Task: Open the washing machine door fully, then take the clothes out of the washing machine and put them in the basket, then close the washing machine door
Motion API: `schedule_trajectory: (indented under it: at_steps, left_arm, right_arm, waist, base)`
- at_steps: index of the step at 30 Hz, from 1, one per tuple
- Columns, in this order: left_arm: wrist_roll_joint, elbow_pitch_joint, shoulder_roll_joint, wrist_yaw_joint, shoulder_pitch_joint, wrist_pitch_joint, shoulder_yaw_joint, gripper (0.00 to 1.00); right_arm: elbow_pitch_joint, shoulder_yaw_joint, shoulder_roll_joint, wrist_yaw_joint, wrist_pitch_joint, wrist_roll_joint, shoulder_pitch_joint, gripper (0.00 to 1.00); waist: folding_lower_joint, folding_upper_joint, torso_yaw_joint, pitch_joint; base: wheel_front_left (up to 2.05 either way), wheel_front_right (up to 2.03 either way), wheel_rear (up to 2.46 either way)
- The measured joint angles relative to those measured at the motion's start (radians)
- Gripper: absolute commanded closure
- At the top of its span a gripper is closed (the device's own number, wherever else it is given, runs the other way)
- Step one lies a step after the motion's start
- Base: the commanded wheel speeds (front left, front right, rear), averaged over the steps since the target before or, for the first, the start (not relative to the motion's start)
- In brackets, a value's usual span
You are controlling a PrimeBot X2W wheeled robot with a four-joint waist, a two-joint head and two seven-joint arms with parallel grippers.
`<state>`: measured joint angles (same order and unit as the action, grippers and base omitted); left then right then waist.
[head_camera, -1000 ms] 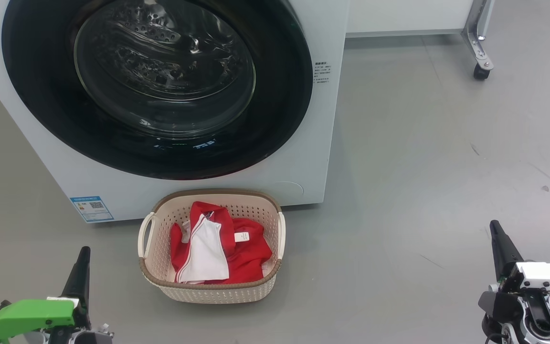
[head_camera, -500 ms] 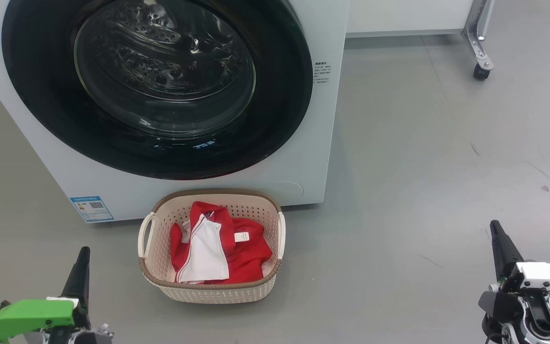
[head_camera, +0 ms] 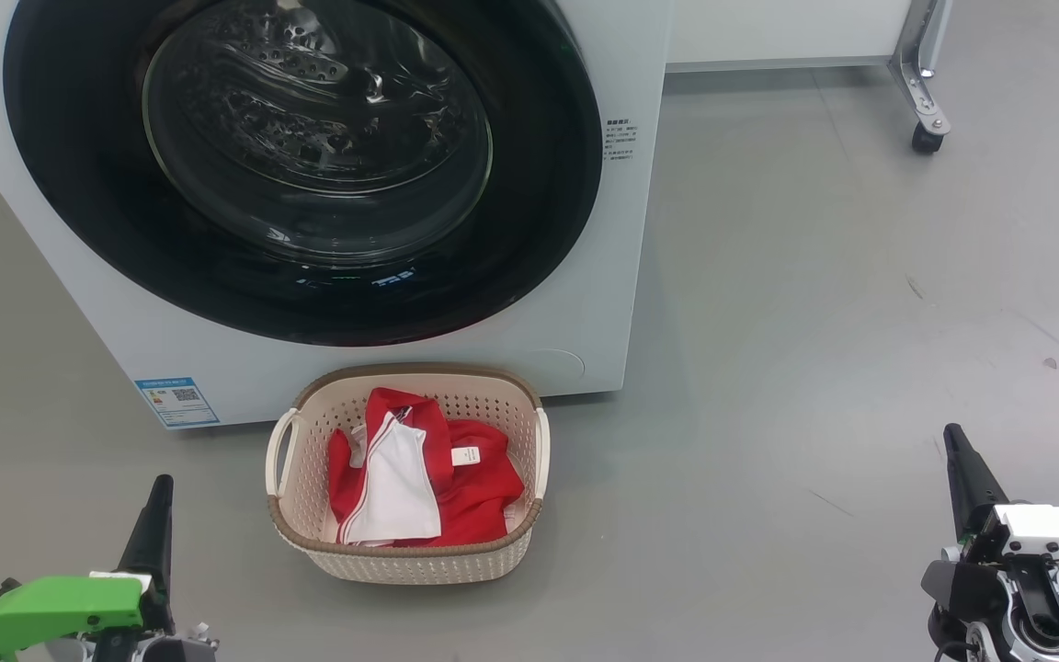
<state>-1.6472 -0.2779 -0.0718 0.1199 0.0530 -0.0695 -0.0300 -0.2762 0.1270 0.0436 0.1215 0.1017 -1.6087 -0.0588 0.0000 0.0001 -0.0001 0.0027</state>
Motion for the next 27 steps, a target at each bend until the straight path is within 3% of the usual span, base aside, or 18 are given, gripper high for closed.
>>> schedule_trajectory:
  at_steps: [27]
  left_arm:
    - [0.0,-0.001,0.001,0.0,0.0,0.0,-0.001,1.0]
  right_arm:
    - [0.0,0.0,0.0,0.0,0.0,0.0,0.0,1.0]
  waist:
    - [0.0,0.0,0.0,0.0]
  base:
    - [0.0,0.0,0.0]
